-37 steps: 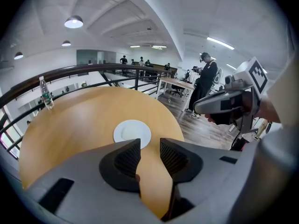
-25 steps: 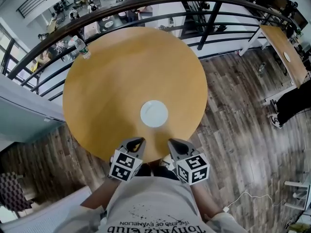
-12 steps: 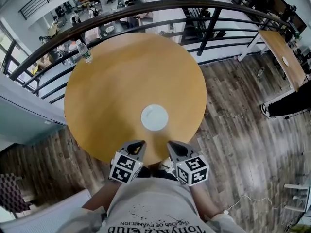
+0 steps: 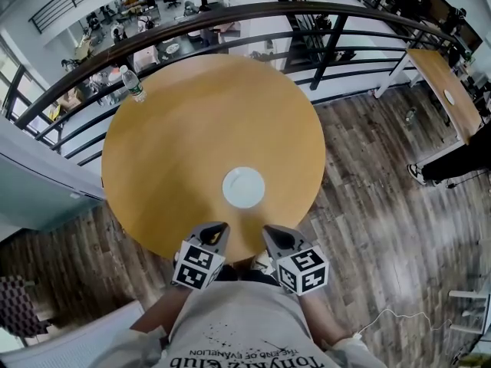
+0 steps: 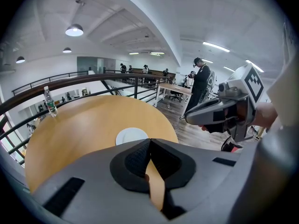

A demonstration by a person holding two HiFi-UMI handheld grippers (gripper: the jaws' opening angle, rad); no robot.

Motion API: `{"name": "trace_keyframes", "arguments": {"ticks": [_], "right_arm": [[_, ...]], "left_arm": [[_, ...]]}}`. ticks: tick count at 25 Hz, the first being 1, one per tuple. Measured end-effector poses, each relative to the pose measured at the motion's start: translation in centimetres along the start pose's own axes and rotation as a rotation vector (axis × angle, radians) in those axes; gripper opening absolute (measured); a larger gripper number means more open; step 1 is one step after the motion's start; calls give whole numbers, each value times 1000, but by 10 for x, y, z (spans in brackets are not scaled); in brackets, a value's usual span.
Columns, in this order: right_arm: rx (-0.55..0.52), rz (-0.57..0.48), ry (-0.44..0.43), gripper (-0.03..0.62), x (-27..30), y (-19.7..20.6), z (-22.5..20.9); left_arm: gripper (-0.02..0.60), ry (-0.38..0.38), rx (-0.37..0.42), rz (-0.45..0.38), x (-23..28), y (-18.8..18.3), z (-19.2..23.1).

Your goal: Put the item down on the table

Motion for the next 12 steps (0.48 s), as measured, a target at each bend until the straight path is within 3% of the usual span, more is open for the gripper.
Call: {"name": "trace_keyframes", "arguments": {"ticks": [12], "right_arm": [[1,-2,1,26,0,-4,-5]], "left_arm": [[23,-15,14,-7,3,-6,4]]}}
Point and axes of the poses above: the fingertips, and each gripper's own axes: x forward along the fingers, z to its left, y out of its underside, the point moved 2 cm from there along -x, backward along the fingers, and after that the axes turned 6 degrees about z, right-handed, at the moved point
